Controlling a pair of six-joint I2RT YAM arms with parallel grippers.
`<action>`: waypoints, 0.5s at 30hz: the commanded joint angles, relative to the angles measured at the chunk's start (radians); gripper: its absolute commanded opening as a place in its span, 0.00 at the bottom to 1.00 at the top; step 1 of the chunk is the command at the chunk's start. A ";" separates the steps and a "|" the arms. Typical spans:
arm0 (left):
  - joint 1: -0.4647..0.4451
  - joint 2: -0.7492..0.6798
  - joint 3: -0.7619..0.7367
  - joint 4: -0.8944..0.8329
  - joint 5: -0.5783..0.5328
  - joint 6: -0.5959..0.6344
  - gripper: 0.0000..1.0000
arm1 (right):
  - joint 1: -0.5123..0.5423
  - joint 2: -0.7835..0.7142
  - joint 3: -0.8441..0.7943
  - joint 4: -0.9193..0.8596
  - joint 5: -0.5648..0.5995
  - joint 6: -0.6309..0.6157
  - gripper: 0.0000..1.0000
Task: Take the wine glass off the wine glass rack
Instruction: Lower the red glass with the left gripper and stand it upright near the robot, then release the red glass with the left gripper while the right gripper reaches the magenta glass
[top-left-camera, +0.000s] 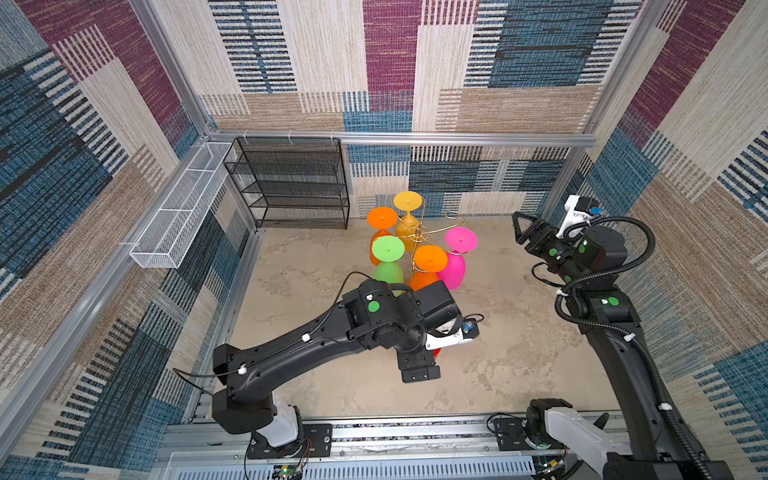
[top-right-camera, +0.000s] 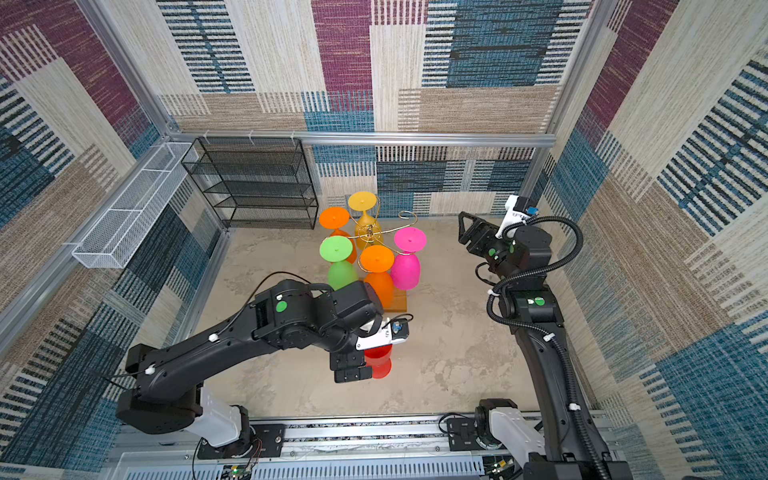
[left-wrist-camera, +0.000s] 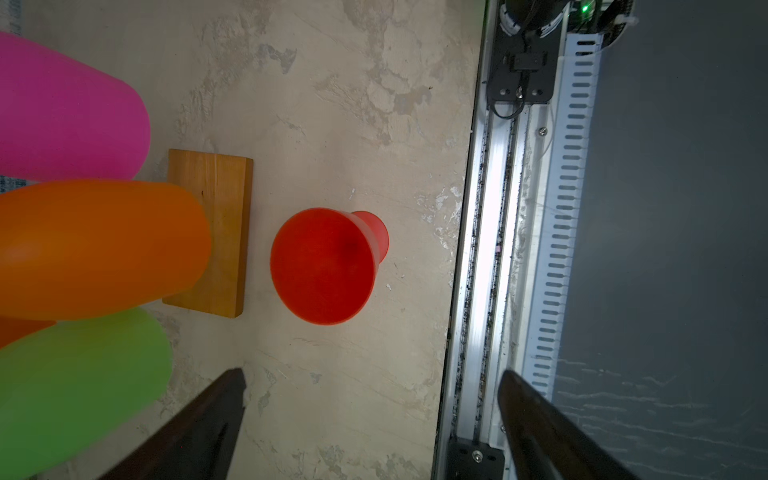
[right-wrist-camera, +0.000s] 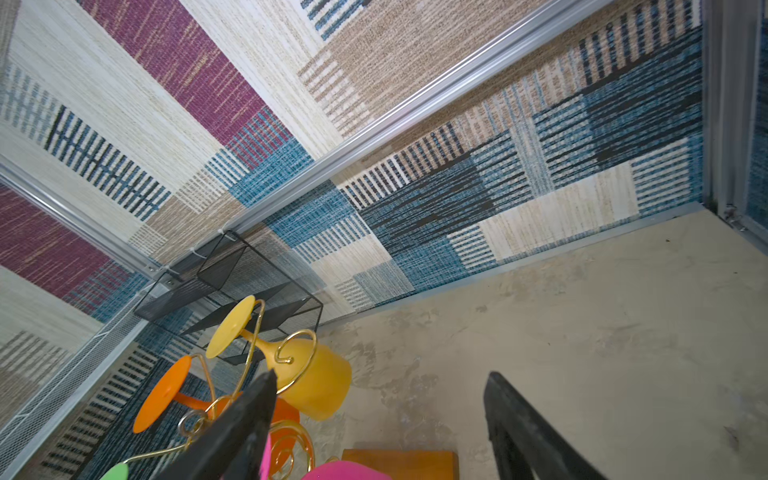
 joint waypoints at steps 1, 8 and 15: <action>-0.005 -0.075 -0.006 -0.012 0.076 -0.050 0.96 | -0.002 0.006 0.004 0.061 -0.165 0.090 0.80; -0.004 -0.293 -0.075 0.082 -0.063 -0.087 0.95 | 0.000 0.058 -0.062 0.187 -0.405 0.231 0.78; -0.003 -0.551 -0.325 0.405 -0.308 -0.066 0.98 | 0.017 0.104 -0.080 0.217 -0.470 0.251 0.70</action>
